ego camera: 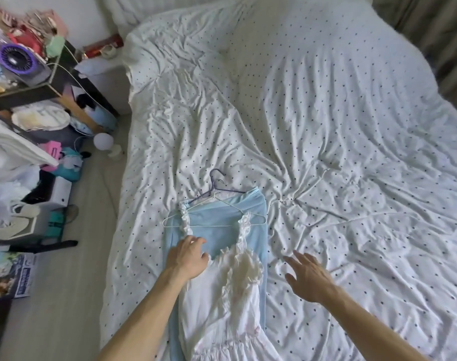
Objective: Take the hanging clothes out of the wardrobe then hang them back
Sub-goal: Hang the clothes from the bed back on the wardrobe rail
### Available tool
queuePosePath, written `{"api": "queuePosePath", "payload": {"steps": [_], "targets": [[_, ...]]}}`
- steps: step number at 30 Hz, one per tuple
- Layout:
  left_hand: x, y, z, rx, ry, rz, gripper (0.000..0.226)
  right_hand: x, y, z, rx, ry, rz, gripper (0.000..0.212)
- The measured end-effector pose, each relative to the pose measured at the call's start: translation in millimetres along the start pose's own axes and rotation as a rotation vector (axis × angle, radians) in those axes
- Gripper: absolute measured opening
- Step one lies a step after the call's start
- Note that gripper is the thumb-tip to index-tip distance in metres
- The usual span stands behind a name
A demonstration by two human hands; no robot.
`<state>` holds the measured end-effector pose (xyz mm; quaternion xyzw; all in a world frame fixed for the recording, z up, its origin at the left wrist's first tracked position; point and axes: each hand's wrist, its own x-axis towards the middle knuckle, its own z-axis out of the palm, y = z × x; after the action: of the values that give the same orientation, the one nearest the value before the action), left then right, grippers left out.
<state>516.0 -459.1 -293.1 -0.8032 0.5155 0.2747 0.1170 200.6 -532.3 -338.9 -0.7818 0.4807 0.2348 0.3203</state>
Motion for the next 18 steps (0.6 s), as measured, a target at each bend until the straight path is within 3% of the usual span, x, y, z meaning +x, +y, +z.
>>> {"api": "queuePosePath", "payload": {"steps": [6, 14, 18], "targets": [[119.3, -12.7, 17.3, -0.021, -0.009, -0.07, 0.05, 83.2, 19.5, 60.7, -0.018, -0.162, 0.053, 0.069], [222.0, -47.3, 43.5, 0.027, 0.001, -0.125, 0.065, 122.0, 38.0, 100.3, -0.042, -0.196, 0.06, 0.074], [240.2, -46.5, 50.2, 0.142, 0.053, -0.147, 0.05, 124.6, 38.2, 110.5, -0.056, -0.174, 0.075, 0.072]]}}
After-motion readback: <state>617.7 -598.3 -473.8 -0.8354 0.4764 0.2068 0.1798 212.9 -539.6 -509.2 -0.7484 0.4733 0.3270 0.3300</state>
